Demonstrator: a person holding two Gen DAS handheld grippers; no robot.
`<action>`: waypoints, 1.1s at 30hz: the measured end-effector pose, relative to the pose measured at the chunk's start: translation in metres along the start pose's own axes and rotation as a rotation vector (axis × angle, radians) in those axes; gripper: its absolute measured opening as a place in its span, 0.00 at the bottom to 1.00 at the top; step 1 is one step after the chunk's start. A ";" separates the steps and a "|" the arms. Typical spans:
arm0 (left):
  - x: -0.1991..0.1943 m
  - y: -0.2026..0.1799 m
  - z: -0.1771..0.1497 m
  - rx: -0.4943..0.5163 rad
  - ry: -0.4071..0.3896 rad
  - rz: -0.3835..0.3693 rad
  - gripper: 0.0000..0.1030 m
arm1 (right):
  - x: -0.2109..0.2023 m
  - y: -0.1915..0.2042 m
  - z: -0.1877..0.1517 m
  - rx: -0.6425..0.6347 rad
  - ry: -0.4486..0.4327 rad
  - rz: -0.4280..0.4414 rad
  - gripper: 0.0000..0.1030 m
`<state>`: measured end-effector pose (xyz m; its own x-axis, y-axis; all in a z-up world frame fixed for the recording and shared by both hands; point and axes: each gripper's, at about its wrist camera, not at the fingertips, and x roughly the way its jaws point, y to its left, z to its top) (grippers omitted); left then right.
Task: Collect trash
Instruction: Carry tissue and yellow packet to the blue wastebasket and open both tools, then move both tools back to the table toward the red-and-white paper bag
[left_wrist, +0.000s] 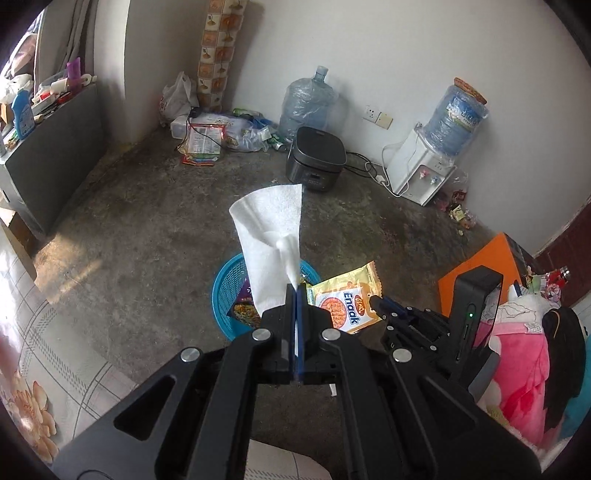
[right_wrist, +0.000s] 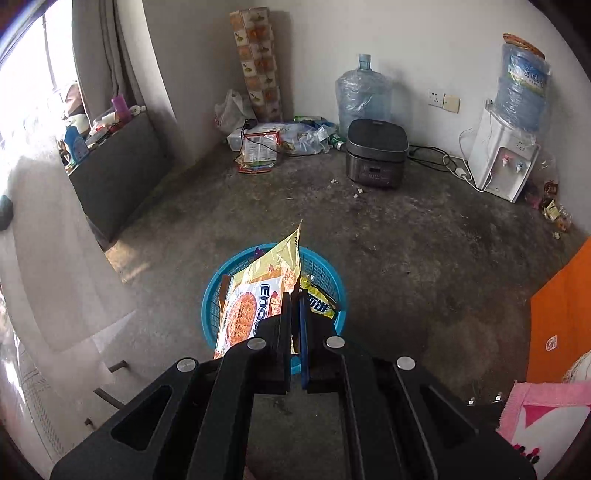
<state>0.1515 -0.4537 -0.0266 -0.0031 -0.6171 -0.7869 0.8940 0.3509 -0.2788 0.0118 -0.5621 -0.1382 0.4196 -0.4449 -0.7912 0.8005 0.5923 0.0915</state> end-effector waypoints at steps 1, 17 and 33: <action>0.019 0.000 0.003 0.004 0.033 0.008 0.00 | 0.014 -0.002 0.000 0.004 0.019 -0.004 0.04; 0.165 0.040 0.012 -0.059 0.203 0.123 0.48 | 0.162 -0.015 -0.022 0.118 0.216 0.103 0.28; -0.076 0.025 -0.009 -0.121 -0.282 0.067 0.82 | 0.000 0.002 -0.015 0.099 -0.074 0.225 0.54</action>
<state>0.1699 -0.3917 0.0208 0.1933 -0.7551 -0.6264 0.8281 0.4680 -0.3086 0.0069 -0.5507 -0.1473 0.6194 -0.3589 -0.6983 0.7195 0.6153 0.3219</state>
